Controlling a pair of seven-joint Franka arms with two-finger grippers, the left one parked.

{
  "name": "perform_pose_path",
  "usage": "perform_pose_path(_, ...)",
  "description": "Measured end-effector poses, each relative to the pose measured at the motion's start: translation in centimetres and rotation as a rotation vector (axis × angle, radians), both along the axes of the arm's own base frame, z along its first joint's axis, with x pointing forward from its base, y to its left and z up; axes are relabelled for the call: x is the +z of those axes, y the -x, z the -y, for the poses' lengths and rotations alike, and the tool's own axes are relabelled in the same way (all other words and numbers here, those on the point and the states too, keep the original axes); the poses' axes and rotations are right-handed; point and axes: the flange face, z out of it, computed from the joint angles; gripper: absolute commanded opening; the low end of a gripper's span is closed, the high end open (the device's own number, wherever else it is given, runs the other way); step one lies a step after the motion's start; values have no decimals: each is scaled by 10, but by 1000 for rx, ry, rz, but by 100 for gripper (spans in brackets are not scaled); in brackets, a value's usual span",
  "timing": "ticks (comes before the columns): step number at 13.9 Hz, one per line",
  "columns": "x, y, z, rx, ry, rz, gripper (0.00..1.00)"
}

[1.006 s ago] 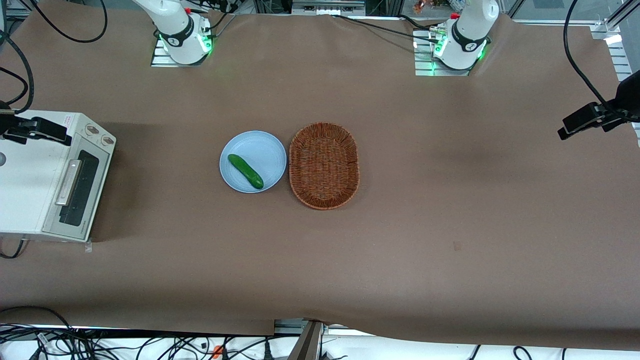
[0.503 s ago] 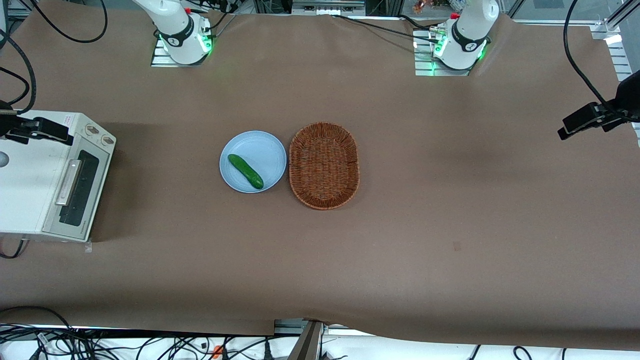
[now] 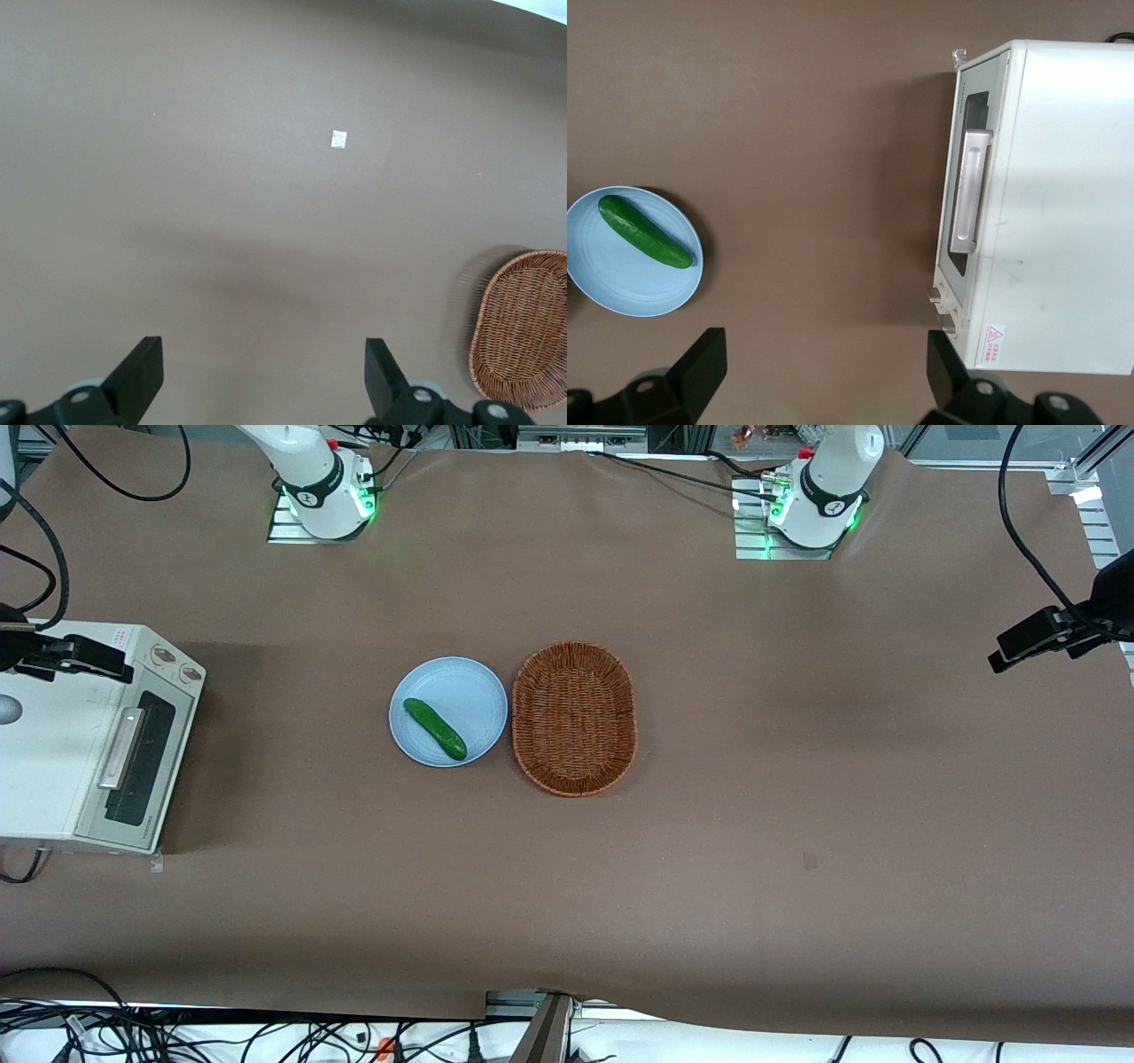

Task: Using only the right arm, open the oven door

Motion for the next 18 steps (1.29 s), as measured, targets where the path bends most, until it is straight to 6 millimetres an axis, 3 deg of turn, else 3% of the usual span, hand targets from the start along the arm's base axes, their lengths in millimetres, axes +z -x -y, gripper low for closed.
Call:
perform_pose_path(3, -5, 1, 0, 1, -1, -21, 100)
perform_pose_path(6, -24, 0, -6, 9, -4, -89, 100)
perform_pose_path(14, -121, -9, -15, 16, 9, -333, 100)
perform_pose_path(15, -131, -11, -13, 16, 22, -347, 94)
perform_pose_path(18, -154, -17, -10, 19, 51, -370, 55)
